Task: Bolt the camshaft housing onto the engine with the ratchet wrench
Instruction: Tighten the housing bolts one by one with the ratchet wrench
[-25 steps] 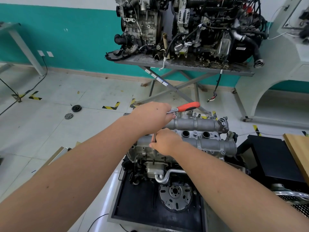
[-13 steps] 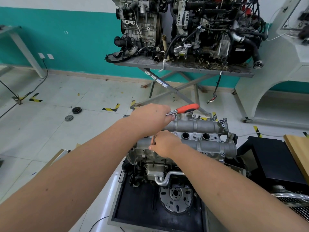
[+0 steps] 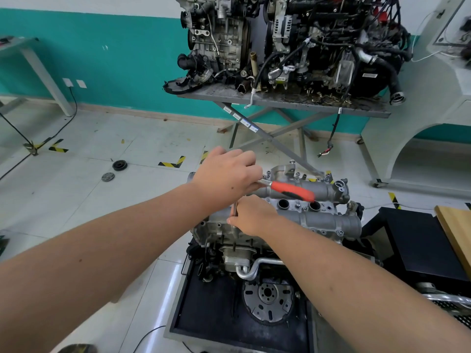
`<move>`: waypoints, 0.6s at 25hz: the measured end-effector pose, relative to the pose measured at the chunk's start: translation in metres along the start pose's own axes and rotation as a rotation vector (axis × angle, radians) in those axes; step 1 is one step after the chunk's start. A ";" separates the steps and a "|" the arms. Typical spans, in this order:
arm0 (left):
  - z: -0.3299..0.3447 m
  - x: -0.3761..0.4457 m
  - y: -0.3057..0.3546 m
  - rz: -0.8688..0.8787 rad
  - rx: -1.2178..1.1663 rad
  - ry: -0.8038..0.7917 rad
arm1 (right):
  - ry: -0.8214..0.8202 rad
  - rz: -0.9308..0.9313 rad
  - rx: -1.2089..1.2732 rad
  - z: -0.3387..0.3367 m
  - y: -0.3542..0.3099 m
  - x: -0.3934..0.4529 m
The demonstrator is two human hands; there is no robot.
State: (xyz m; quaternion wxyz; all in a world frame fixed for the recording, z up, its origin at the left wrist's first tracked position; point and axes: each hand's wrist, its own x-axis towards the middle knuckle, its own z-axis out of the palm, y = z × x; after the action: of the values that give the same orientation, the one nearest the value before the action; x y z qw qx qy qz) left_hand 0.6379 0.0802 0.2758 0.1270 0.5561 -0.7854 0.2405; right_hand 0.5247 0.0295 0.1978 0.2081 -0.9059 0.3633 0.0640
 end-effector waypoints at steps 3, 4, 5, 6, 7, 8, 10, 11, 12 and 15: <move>0.014 -0.011 0.000 -0.075 0.004 0.293 | 0.018 -0.005 -0.033 0.000 0.001 -0.001; 0.020 -0.015 0.004 -0.188 -0.040 0.354 | 0.027 -0.010 -0.090 0.000 0.000 0.000; 0.025 -0.018 0.009 -0.318 -0.118 0.402 | 0.040 -0.035 -0.167 0.001 -0.002 0.000; 0.031 -0.022 0.016 -0.431 -0.244 0.441 | 0.039 -0.079 -0.230 0.003 -0.005 0.001; 0.036 -0.024 0.024 -0.512 -0.422 0.484 | 0.038 -0.107 -0.218 0.003 -0.006 0.002; 0.040 -0.024 0.033 -0.592 -0.644 0.527 | 0.029 -0.150 -0.164 0.002 -0.007 0.003; 0.041 -0.018 0.050 -0.881 -1.130 0.619 | -0.013 -0.159 -0.132 0.001 -0.007 0.004; 0.038 -0.012 0.055 -1.059 -1.363 0.649 | -0.011 -0.122 -0.152 -0.001 -0.008 0.002; 0.034 -0.007 0.055 -1.195 -1.579 0.642 | -0.009 -0.073 -0.170 -0.001 -0.005 0.001; 0.029 -0.004 0.033 -1.346 -1.921 0.432 | -0.014 -0.043 -0.063 -0.001 0.000 -0.002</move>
State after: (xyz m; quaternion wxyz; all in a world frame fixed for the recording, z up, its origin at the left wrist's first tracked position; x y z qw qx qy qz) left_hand 0.6108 0.0772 0.2415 0.7213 0.4817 -0.1572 -0.4721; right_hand 0.5233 0.0303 0.1991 0.1830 -0.9191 0.3402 0.0771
